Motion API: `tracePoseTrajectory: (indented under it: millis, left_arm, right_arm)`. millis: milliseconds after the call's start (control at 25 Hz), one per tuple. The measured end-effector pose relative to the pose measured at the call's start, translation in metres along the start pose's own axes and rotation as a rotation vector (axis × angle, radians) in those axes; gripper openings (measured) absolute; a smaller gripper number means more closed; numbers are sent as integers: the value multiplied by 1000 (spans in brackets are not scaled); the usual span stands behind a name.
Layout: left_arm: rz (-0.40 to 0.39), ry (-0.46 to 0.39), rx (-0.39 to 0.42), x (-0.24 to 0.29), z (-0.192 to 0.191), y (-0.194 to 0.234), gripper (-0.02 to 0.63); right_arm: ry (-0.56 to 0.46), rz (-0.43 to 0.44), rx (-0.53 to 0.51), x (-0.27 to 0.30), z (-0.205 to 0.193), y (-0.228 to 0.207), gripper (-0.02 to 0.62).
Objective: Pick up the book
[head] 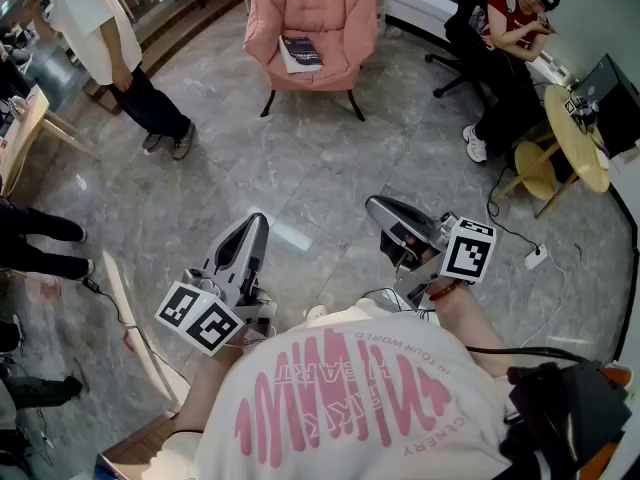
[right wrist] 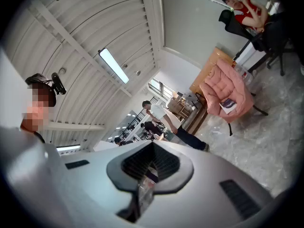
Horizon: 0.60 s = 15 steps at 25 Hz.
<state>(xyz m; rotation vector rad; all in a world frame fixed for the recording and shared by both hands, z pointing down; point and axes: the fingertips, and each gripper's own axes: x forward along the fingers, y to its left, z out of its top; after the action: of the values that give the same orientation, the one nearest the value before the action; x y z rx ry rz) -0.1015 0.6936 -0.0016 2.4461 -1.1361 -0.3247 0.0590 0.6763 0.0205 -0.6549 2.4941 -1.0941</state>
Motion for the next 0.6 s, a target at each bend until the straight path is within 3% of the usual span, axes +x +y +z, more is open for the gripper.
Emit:
tracePoseTrajectory:
  millis: [600]
  left_arm:
    - [9, 15, -19, -3, 0, 15, 8]
  right_arm:
    - [-29, -19, 24, 7, 0, -4, 9]
